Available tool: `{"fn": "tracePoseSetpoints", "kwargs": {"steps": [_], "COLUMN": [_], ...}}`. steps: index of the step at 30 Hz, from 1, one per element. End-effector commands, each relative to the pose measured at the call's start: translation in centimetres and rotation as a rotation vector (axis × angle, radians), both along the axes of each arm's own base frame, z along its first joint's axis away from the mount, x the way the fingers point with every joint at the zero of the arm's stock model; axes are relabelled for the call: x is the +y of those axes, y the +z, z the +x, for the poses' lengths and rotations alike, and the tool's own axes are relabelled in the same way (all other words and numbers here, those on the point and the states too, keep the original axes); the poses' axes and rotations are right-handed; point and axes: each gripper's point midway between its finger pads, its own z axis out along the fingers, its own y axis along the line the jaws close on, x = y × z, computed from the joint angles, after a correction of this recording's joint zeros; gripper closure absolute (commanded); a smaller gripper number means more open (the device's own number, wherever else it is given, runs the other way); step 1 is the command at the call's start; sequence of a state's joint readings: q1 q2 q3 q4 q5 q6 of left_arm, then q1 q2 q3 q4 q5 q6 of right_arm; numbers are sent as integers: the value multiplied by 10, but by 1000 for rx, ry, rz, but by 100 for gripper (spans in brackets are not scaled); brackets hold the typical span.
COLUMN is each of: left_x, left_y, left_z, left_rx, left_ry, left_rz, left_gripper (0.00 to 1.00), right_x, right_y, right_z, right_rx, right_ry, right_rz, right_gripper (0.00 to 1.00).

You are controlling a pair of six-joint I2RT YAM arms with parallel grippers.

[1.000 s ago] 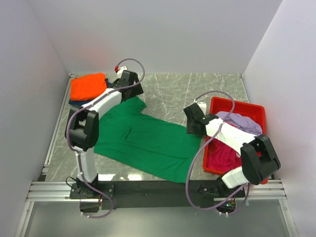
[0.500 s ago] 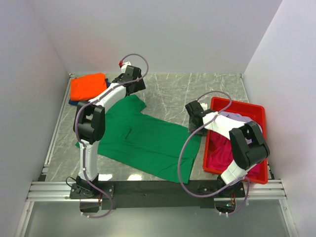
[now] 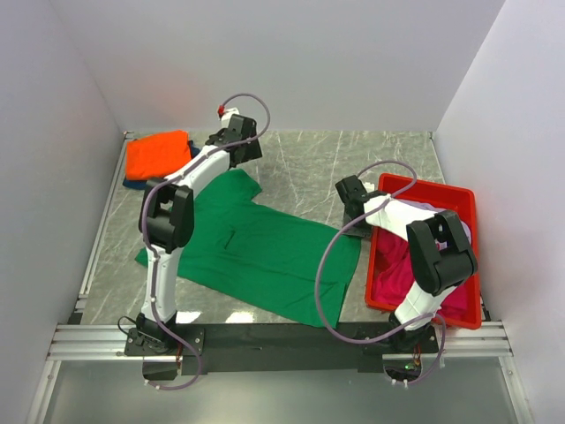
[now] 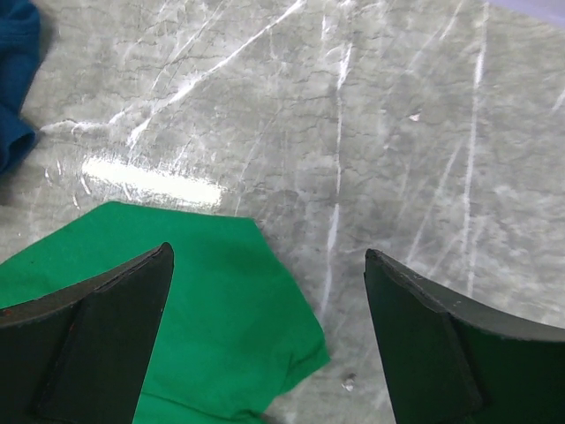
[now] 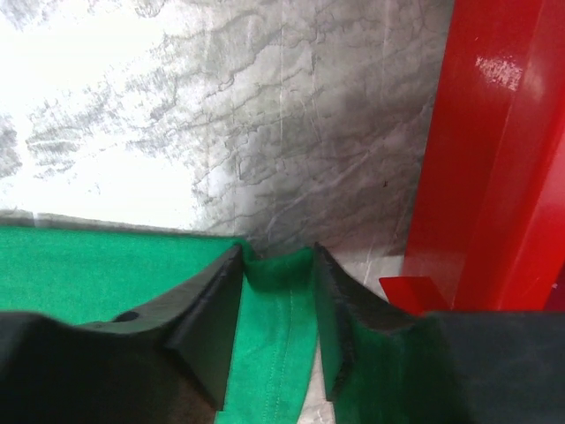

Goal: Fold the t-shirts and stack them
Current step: Fold the tshirt

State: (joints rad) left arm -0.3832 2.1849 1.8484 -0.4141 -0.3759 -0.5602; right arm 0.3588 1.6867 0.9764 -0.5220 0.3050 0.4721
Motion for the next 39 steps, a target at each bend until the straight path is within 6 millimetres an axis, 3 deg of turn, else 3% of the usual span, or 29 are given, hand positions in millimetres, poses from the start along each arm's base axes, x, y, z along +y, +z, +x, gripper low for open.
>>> {"fn": "tracePoseSetpoints", "kwargs": {"steps": [1,7,20,23,24,27,28,30,31,33,34,35,37,39], "left_x": [1,4,2,3,3,7,9,13,14,17,19,23,25,29], "left_y": [2,-20,-64,-69,-69,-62,-49,-45,-26,-21,-1,-6,17,16], "left_z": [5,7,12,9,7,3,3,-2,-3,-10,-12,-20,-22,-29], "left_rx": [-9,28,103,114,112,91,65,49,9,-21,-62,-55,-117,-126], "left_ry": [0,3,-15,-18,-21,-8,2,18,31,41,51,58,73,80], "left_rz": [61,106,148,156,154,152,144,143,125,107,85,88,53,42], "left_gripper": [5,8,26,53,75,99,100,100,100,99,99,99,99,99], "right_x": [-9,-6,-1,1,1,3,2,2,2,3,6,9,16,26], "right_y": [0,9,12,13,13,13,14,15,17,23,26,28,38,49], "right_z": [-5,-5,-9,-8,-8,-9,-8,-9,-9,-9,-10,-12,-15,-20], "right_rx": [28,-1,-17,-23,-21,-21,-24,-26,-35,-54,-66,-72,-108,-146], "right_ry": [-2,10,29,33,33,39,37,37,36,38,42,53,69,92], "right_rz": [-27,-1,20,25,25,25,25,21,24,28,33,37,64,88], "right_gripper": [59,75,78,79,79,79,79,79,80,80,81,82,84,87]}}
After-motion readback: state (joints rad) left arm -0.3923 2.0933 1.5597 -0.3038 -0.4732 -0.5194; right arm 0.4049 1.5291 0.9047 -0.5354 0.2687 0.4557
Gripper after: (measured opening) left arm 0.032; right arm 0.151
